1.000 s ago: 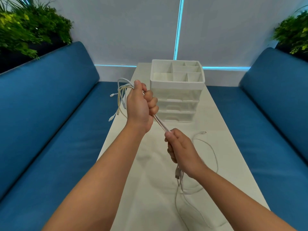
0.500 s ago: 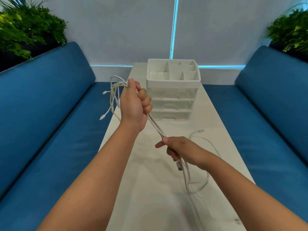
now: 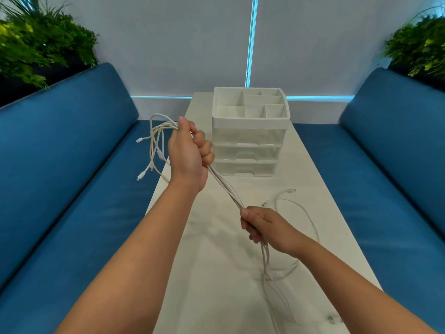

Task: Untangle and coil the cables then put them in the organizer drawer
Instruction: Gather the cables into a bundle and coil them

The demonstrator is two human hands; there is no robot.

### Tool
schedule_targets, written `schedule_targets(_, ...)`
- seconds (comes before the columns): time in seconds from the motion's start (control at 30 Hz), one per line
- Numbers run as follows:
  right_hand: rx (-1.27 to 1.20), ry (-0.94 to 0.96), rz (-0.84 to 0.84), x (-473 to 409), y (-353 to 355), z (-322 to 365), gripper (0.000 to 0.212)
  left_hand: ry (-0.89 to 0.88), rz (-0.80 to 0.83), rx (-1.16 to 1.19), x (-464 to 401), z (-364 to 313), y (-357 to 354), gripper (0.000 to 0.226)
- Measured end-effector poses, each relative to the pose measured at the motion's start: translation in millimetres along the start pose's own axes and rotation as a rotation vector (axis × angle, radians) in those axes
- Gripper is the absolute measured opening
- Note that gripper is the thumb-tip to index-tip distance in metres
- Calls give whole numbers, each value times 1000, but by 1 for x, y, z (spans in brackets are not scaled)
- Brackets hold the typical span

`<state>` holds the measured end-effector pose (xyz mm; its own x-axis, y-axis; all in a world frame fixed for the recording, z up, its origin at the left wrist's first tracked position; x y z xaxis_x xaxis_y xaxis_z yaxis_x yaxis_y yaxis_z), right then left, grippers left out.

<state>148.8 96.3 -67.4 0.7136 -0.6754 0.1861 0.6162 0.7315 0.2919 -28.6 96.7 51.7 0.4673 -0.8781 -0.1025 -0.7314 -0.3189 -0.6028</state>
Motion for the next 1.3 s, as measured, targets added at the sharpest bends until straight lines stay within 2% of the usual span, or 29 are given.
schedule_targets(0.07, 44, -3, -5, -2, -1, -7, 35, 10, 2, -23, 2, 4, 0, 39)
schedule_targets(0.2, 388, -19, -239, -5, 10, -5, 33, 18, 9, -51, 7, 13, -3, 40)
schedule_targets(0.23, 359, -18, -239, -5, 9, -5, 34, 17, 0, -45, 6, 13, -2, 40)
schedule_targets(0.33, 8, -36, -82, 0, 3, -15, 37, 4, -36, -23, 0, 7, 3, 39)
schedule_targets(0.4, -105, -36, -6, 6, 2, -16, 36, -5, -56, -26, -3, 3, 7, 38)
schedule_targets(0.47, 8, -35, -2, 8, 1, -16, 36, -1, -69, -32, -4, 5, 11, 37)
schedule_targets(0.57, 505, -41, -138, 1, 5, -15, 40, 7, -67, -19, 0, 13, 10, 37)
schedule_targets(0.6, 584, -60, -179, -1, 9, -15, 40, 8, -69, -9, 1, 14, 9, 38)
schedule_targets(0.67, 546, -30, -188, 0, 12, -16, 40, -1, -88, 18, 2, 13, 10, 39)
schedule_targets(0.77, 288, 164, -162, 10, 12, -17, 38, -13, -132, 65, -3, 6, 14, 39)
schedule_targets(0.83, 348, 229, -196, 16, 14, -19, 41, -9, -146, 86, -3, 5, 16, 38)
schedule_targets(0.9, 447, 207, -212, 17, 16, -25, 46, 2, -139, 90, -1, 9, 12, 38)
schedule_targets(1.03, 579, 128, -166, 17, 20, -37, 37, 17, -92, 64, 4, 18, 2, 39)
schedule_targets(1.13, 589, 69, -102, 19, 24, -38, 32, 34, -75, 62, 5, 24, 0, 40)
schedule_targets(1.23, 707, -60, 78, 16, 24, -29, 22, 57, -40, 24, 7, 26, -5, 39)
schedule_targets(1.27, 756, -116, 131, 15, 26, -23, 23, 65, -18, 14, 7, 25, -8, 39)
schedule_targets(1.3, 782, -151, 160, 14, 29, -12, 42, 72, 7, 8, 6, 24, -11, 39)
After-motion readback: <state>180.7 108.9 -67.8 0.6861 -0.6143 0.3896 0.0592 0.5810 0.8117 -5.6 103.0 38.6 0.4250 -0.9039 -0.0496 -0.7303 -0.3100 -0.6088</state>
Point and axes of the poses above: each hand's wrist, its own x-axis away from the middle knuckle, its own y-axis out of the back of the hand, z = x × y, the point moved 6 cm from there along -x, towards the middle knuckle, and after that the axes turned 4 degrees about z, right-handed, at the moved point
